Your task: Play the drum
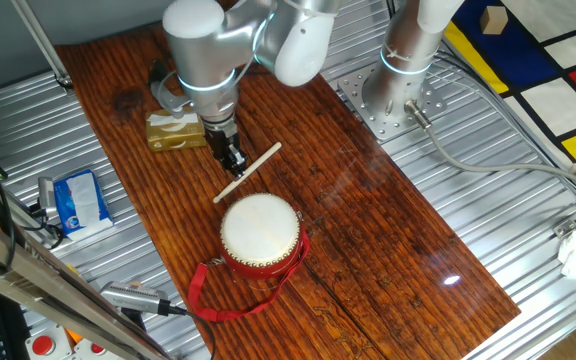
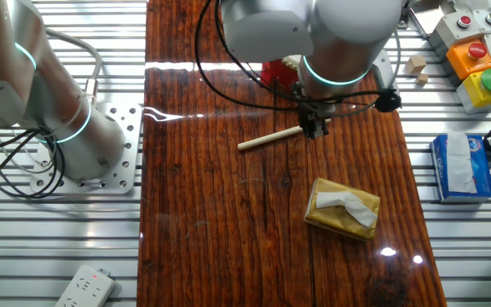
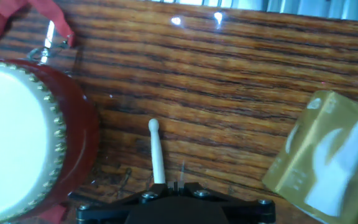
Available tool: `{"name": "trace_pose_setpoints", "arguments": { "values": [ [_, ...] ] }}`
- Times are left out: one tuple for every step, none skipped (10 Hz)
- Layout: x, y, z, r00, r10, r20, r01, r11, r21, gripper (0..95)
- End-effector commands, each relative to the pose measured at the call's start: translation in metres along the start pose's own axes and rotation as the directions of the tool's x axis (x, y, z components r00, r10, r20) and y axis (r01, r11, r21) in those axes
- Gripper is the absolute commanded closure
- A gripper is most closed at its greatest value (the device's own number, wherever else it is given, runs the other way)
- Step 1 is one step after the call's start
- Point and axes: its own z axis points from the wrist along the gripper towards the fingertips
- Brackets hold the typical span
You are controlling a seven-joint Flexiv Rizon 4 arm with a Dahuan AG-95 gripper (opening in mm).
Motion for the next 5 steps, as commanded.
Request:
{"name": "trace_pose_setpoints", "arguments": {
  "values": [
    [0.0072,0.0009,-0.0019,1.0,-0.005,0.006,0.005,1.0,-0.004,76.0],
    [0.0082,-0.0001,-0.0022,1.0,-0.006,0.008,0.006,1.0,-0.006,76.0],
    [0.0094,-0.0023,-0.0029,1.0,-0.01,0.006,0.011,1.0,-0.008,76.0],
    [0.0099,-0.0034,-0.0035,1.0,-0.009,0.005,0.009,1.0,-0.007,76.0],
    [0.0099,-0.0034,-0.0035,1.0,-0.007,0.006,0.007,1.0,-0.006,76.0]
  ]
}}
